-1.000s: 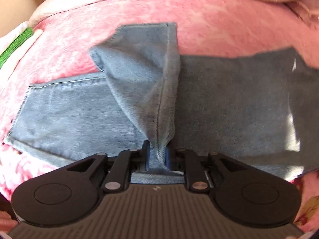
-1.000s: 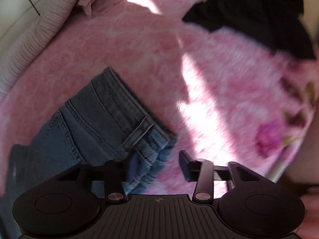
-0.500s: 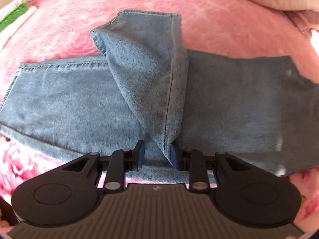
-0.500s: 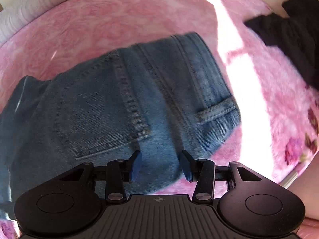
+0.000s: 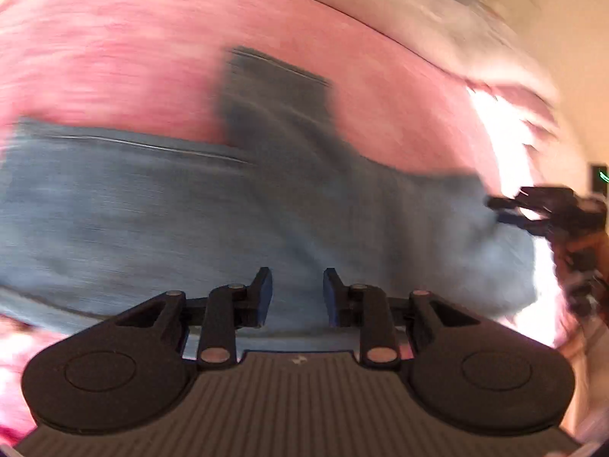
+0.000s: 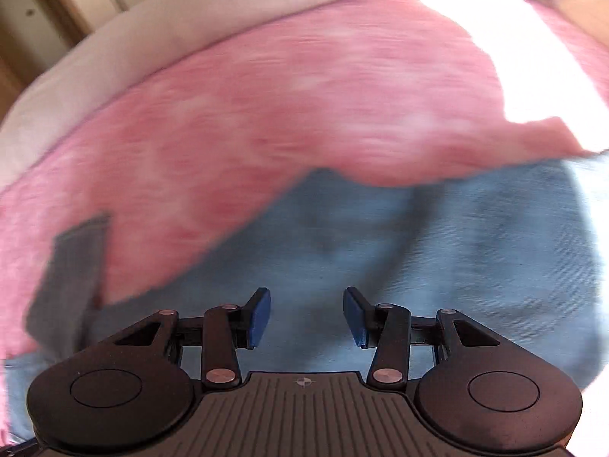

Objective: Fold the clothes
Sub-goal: 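Grasp the stacked leg hems with the left gripper while the right gripper grasps the waistband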

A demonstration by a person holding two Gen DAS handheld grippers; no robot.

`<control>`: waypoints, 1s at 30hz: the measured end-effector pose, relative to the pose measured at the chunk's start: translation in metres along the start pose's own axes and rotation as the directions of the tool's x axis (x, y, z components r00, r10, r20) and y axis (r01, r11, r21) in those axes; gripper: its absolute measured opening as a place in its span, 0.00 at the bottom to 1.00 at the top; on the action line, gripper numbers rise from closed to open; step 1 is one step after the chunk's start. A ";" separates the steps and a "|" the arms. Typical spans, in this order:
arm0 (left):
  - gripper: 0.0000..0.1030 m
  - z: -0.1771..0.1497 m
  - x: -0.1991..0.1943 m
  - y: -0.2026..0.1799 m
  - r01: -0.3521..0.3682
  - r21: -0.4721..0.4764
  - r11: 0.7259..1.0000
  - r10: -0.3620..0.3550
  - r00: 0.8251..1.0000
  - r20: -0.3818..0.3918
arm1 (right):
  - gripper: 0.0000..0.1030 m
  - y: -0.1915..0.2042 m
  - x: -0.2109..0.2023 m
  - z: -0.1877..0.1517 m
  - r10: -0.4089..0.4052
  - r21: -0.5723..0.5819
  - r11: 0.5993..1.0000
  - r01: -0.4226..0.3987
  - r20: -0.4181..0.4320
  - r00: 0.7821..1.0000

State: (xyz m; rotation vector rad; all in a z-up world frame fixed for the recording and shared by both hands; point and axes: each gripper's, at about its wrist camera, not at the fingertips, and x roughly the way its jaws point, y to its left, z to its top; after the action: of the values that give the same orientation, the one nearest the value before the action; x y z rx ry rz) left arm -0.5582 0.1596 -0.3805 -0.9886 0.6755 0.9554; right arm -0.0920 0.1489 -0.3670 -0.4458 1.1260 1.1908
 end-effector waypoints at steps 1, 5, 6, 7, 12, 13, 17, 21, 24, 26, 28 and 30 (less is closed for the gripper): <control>0.23 0.002 -0.003 0.015 -0.052 -0.036 0.998 0.053 0.998 0.018 | 0.45 0.014 0.008 0.001 0.026 -0.008 1.000 -0.026 -0.003 1.000; 0.15 0.009 -0.003 0.076 -0.312 -0.204 0.928 0.317 0.948 -0.012 | 0.45 0.068 0.046 0.008 0.133 -0.033 0.990 -0.134 -0.041 0.990; 0.09 0.012 -0.003 0.089 -0.367 -0.235 0.900 0.370 0.928 -0.033 | 0.45 0.078 0.055 0.011 0.158 -0.030 0.987 -0.160 -0.060 0.986; 0.06 0.016 -0.002 0.095 -0.372 -0.245 0.895 0.375 0.926 -0.036 | 0.45 0.088 0.065 0.014 0.185 -0.017 0.982 -0.187 -0.080 0.980; 0.07 0.032 -0.009 0.097 -0.375 -0.250 0.893 0.383 0.924 -0.017 | 0.45 0.111 0.121 0.025 0.342 0.201 0.931 -0.305 -0.187 0.921; 0.07 0.033 -0.012 0.096 -0.371 -0.250 0.894 0.382 0.924 -0.007 | 0.45 0.112 0.133 0.023 0.368 0.265 0.913 -0.309 -0.211 0.906; 0.07 0.029 -0.030 0.108 -0.335 -0.317 0.887 0.355 0.935 0.005 | 0.45 0.120 0.166 0.018 0.434 0.436 0.847 -0.305 -0.233 0.870; 0.07 0.022 -0.052 0.135 -0.289 -0.416 0.862 0.328 0.944 0.024 | 0.00 0.155 0.144 0.020 0.488 0.293 0.853 -0.433 -0.150 0.860; 0.08 0.013 -0.076 0.150 -0.256 -0.491 0.833 0.324 0.944 0.057 | 0.00 0.216 0.099 0.009 0.554 -0.037 0.827 -0.562 -0.123 0.823; 0.08 0.007 -0.091 0.157 -0.239 -0.530 0.813 0.328 0.941 0.079 | 0.00 0.260 0.068 -0.005 0.608 -0.267 0.736 -0.622 -0.143 0.781; 0.08 0.001 -0.103 0.163 -0.231 -0.555 0.799 0.336 0.937 0.095 | 0.00 0.299 0.045 -0.039 0.638 -0.427 0.604 -0.673 -0.246 0.729; 0.08 -0.004 -0.114 0.169 -0.222 -0.574 0.788 0.342 0.933 0.108 | 0.00 0.332 0.037 -0.082 0.576 -0.539 0.503 -0.675 -0.374 0.727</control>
State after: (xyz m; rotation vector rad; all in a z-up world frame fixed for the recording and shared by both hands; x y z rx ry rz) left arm -0.7597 0.1539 -0.3525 -1.2929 0.3720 1.5601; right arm -0.4265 0.2255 -0.3468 -0.6841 0.9909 2.2834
